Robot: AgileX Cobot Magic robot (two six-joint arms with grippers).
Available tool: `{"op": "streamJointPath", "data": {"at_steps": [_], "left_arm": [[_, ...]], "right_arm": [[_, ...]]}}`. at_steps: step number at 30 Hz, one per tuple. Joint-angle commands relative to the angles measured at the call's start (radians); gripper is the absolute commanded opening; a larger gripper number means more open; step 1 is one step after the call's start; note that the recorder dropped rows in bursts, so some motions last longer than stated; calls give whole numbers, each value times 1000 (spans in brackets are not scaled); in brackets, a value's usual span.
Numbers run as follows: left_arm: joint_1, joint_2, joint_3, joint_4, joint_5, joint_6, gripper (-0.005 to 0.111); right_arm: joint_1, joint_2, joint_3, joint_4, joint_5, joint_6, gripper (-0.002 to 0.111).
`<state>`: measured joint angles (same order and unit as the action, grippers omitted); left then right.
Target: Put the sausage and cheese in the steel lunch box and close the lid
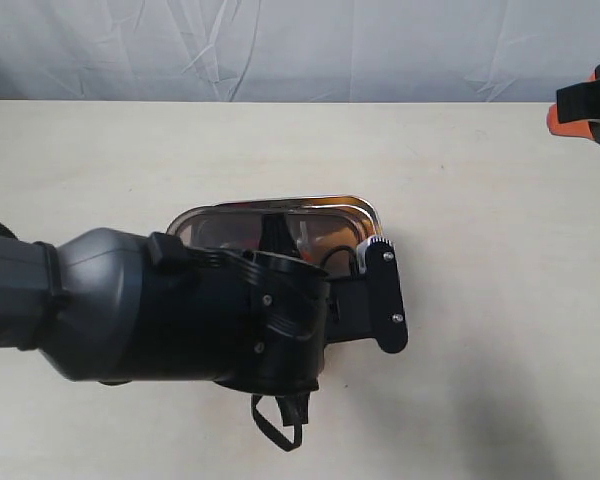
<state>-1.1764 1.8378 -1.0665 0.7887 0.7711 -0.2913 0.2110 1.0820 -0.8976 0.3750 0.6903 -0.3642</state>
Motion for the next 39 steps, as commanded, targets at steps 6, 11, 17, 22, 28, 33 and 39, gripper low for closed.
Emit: {"op": "streamJointPath", "data": {"at_steps": [6,11,17,22,28,33,39], "left_arm": [[-2,2,0,125,95,-53,59],[-2,2,0,200,89,-84,59],[-2,2,-15,180,-24,-102,59],[-2,-17,-65,170,127,-102,60],[-2,-177,-65,37,-12,-121,55],[60,-236,-65,224,147,-358,18],[275,-265,-65,62,126,-424,0]], "right_arm": [[0,-6,4,-7,-4,0,43],[0,-6,4,-7,-4,0,43],[0,-6,4,-7,-4,0,43],[0,-6,4,-9,-4,0,43],[0,-6,4,-7,-1,0,43],[0,-6,4,-7,7,2,43],[0,-6,4,-7,10,2,43]]}}
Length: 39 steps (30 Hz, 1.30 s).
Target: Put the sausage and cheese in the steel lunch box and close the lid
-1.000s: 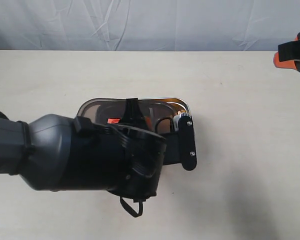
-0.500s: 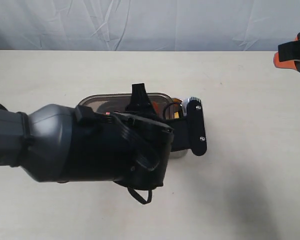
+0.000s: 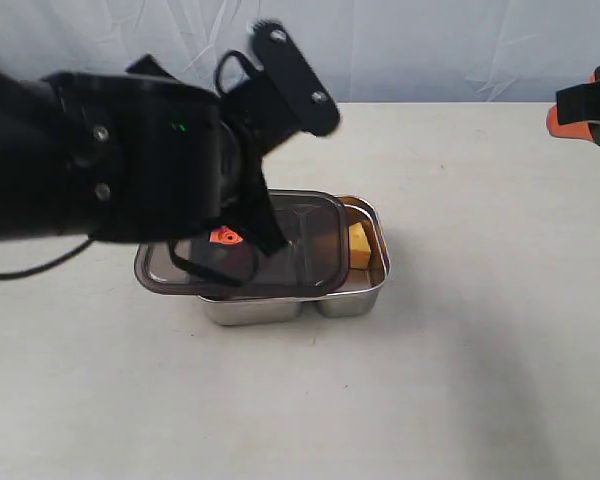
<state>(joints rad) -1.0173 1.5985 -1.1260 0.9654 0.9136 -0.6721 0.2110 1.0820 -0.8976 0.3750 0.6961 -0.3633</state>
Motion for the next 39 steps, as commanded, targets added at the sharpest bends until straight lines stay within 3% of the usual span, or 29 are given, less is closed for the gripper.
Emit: {"op": "streamJointPath", "data": {"at_steps": [1,8,9,13,25,39], "left_arm": [[154,-28,-6,-161,-34,-44,0],[376,-33,-6,-361,-56,17,0],[432,-33,-6,-428,-56,71,0],[546,-33,-6,-679,-59,245,0],[557,132,3,-759,-105,287,0],[557,163,3,-773,-127,263,0]], "right_arm": [[0,-6,4,-7,4,1,43],[0,-6,4,0,7,1,43],[0,-6,4,0,7,11,43],[0,-6,4,0,9,18,43],[0,-6,4,-5,13,23,43],[0,-6,4,-5,13,23,43]]}}
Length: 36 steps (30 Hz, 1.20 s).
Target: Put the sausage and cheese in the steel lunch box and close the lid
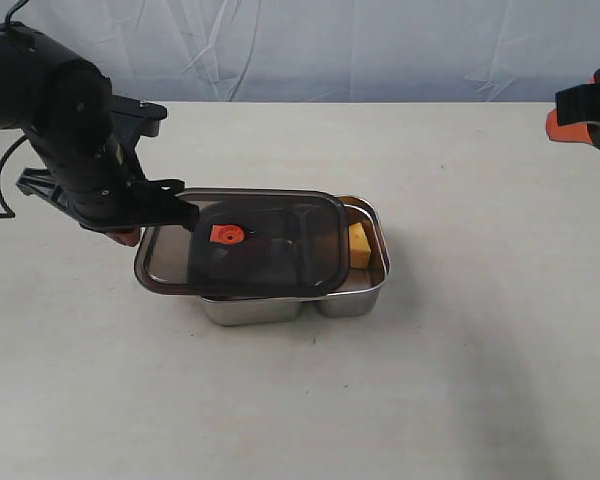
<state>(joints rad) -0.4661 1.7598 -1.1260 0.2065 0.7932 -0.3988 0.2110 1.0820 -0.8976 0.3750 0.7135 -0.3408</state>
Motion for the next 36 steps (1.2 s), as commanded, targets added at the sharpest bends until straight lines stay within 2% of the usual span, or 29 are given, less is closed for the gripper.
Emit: {"op": "streamJointPath", "data": {"at_steps": [1,12,19,36], "left_arm": [[6,2,3,-20,-7,-10,0],[4,2,3,-74,3,12,0],[4,2,3,-182,-9,68,0],[4,2,3,-220,-51,125,0]], "right_arm": [[0,-6,4,-5,-4,0,43],[0,-6,4,-5,-4,0,43],[0,-6,4,-5,-4,0,43],[0,-6,4,-5,-4,0,43]]}}
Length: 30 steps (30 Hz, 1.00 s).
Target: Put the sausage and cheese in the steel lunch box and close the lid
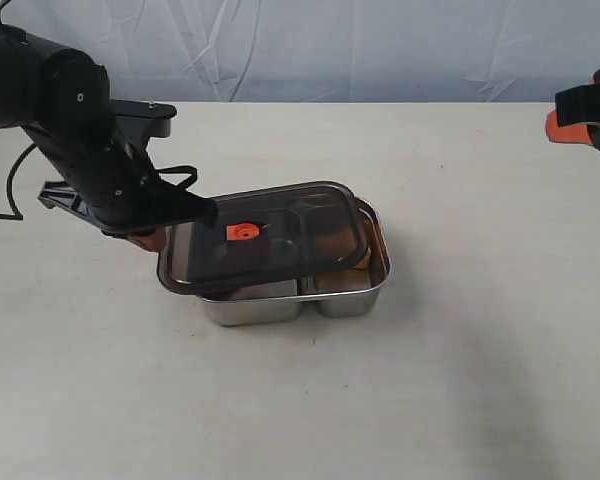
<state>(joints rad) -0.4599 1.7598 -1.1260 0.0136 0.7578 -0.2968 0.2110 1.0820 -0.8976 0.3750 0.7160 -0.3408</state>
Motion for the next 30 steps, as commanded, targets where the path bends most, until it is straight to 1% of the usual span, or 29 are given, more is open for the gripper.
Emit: {"op": "streamJointPath", "data": {"at_steps": [1,4,6,11,13,19,23,27,30], "left_arm": [[-2,2,3,-37,-16,32,0],[-2,2,3,-41,-23,47,0],[-2,-3,3,4,-29,42,0],[10,-9,3,253,-20,-167,0],[11,-5,3,292,-13,-177,0],[15,32,3,283,-63,-171,0],[40,91,3,255,-79,-171,0],[49,103,3,201,-157,-164,0],[49,103,-1,125,-211,-108,0]], "right_arm": [[0,-6,4,-5,-7,0,43],[0,-6,4,-5,-7,0,43],[0,-6,4,-5,-7,0,43],[0,-6,4,-5,-7,0,43],[0,-6,4,-5,-7,0,43],[0,-6,4,1,-7,1,43],[0,-6,4,1,-7,1,43],[0,-6,4,0,-9,1,43],[0,-6,4,0,-9,1,43]]}}
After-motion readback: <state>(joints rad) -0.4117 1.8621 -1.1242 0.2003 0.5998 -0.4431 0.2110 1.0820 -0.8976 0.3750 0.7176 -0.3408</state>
